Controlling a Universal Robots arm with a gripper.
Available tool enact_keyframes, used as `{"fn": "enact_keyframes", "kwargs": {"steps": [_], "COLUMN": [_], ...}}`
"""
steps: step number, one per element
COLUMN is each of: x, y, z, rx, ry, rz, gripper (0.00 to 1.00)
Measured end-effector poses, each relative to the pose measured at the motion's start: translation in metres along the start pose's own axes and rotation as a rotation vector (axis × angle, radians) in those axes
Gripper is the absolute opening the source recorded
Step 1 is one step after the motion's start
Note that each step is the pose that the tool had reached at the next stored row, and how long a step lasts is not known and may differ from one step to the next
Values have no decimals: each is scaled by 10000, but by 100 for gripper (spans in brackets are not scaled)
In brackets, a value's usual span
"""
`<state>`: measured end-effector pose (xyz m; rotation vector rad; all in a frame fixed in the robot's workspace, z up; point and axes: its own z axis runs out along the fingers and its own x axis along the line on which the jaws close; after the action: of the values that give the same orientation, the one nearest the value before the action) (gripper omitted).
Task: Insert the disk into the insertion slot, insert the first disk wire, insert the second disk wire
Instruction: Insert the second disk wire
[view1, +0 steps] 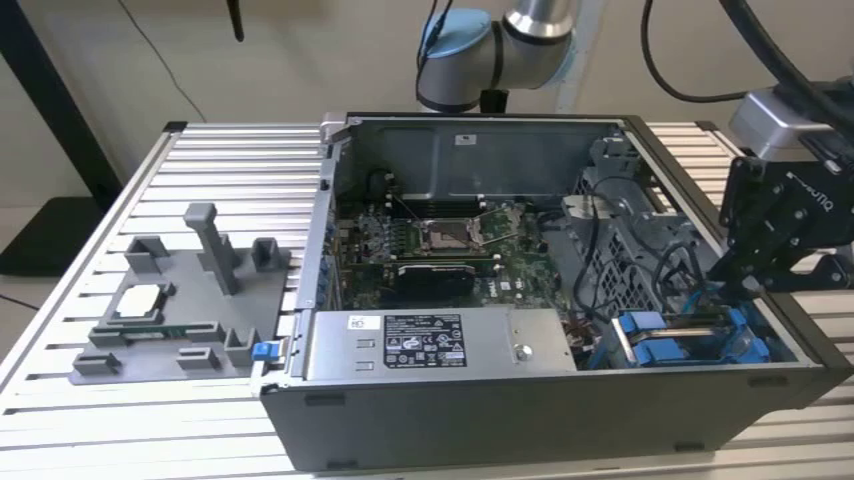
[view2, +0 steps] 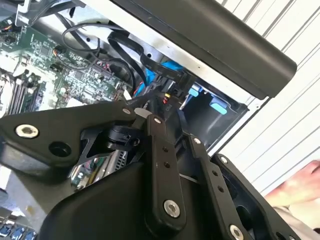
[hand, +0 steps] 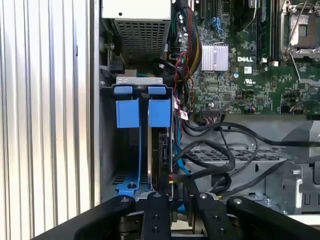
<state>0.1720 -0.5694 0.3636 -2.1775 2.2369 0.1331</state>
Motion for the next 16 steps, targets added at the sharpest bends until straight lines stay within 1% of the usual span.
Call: {"fn": "enact_keyframes", "kwargs": {"steps": [6, 7, 8, 9, 11, 12, 13, 14, 15, 16], "x": [90, 103, 114, 123, 140, 148, 156, 164, 176, 193], "y": [-35, -45, -56, -69, -91, -100, -110, -118, -126, -132], "z": [-28, -30, -31, -32, -35, -36, -37, -37, -39, -41], "rx": [-85, -93, -98, -102, -109, -113, -118, -123, -126, -128], "ry": [-284, -340, -414, -512, -760, -909, -1088, -1245, -1370, -1458], "rz": [-8, -10, -14, -19, -32, -40, -49, -58, -64, -68], "gripper": [100, 100, 100, 100, 100, 100, 100, 100, 100, 100]}}
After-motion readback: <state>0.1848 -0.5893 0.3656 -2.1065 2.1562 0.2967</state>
